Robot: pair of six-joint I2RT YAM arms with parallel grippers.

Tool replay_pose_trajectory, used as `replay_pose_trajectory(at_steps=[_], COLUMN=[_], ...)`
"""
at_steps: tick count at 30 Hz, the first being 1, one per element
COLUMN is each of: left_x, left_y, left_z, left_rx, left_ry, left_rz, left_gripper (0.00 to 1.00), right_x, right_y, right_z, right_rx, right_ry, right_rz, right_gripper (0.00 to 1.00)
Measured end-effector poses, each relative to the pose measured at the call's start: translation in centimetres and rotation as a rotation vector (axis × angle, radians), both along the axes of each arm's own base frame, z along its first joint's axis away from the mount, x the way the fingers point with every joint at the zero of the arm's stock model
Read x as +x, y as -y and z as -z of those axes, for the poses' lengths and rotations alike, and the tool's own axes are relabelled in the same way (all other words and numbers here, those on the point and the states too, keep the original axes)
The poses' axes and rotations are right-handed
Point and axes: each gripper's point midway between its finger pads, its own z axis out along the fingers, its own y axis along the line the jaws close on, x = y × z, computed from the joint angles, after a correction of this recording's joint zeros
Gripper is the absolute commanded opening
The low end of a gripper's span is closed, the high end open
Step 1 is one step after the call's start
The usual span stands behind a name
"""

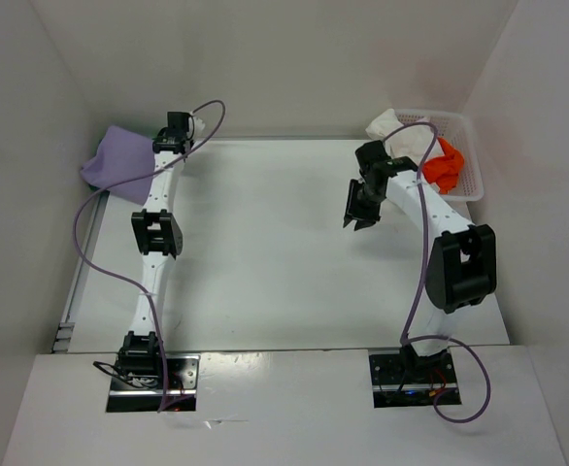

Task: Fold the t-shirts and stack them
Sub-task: Put the neatly folded tshirt into the corner of the board with the left arm

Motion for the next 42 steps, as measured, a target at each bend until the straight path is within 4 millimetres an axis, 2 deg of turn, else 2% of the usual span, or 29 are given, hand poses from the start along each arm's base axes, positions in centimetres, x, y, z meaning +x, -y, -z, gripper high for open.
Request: replay_pose_trajectory(at_steps=[10,16,22,26,28,30,35,39,42], left_x=[2.8,4.2,5.1,5.5,5.6,5.7,5.5,4.5,3.5], left_y=[-0.5,-0.8,-1.8,-2.6,-2.8,-2.8,-1.8,0.8,2.9], left_z=[-2.6,-4.4,-5.8,-6.6,-6.8,-6.8,-5.6,-3.4,-3.6], left_rx=[-0.001,0.002,0.005,0.008,0.010,0.002,-0.039,-0.136,-0.215], left_ry=[0.172,0.269,0.343,0.384,0.396,0.401,0.349,0.243,0.191], left_rz=[-0.014,-0.016,-0.030,-0.040,-0.042,-0.036,0.015,0.083,0.118], left_gripper=[0.00,0.00,0.10,0.30,0.66,0.87,0.97,0.99,0.99], right_x=[1.2,2.5,3.1,2.7,2.6,2.5,2.4,2.4,2.3], right_y=[-0.2,-0.4,-0.5,-0.5,-0.5,-0.6,-0.6,-0.8,-0.9], right_z=[0.9,0.8,0.5,0.8,0.9,1.0,1.1,1.1,1.0], right_rx=[-0.018,-0.029,-0.031,-0.037,-0.039,-0.040,-0.041,-0.041,-0.040], right_ry=[-0.035,-0.041,-0.044,-0.065,-0.072,-0.077,-0.081,-0.081,-0.079], right_rz=[0.002,0.005,0.005,0.003,0.001,0.000,-0.001,-0.007,-0.009], right_gripper=[0.40,0.40,0.40,0.40,0.40,0.40,0.40,0.40,0.40])
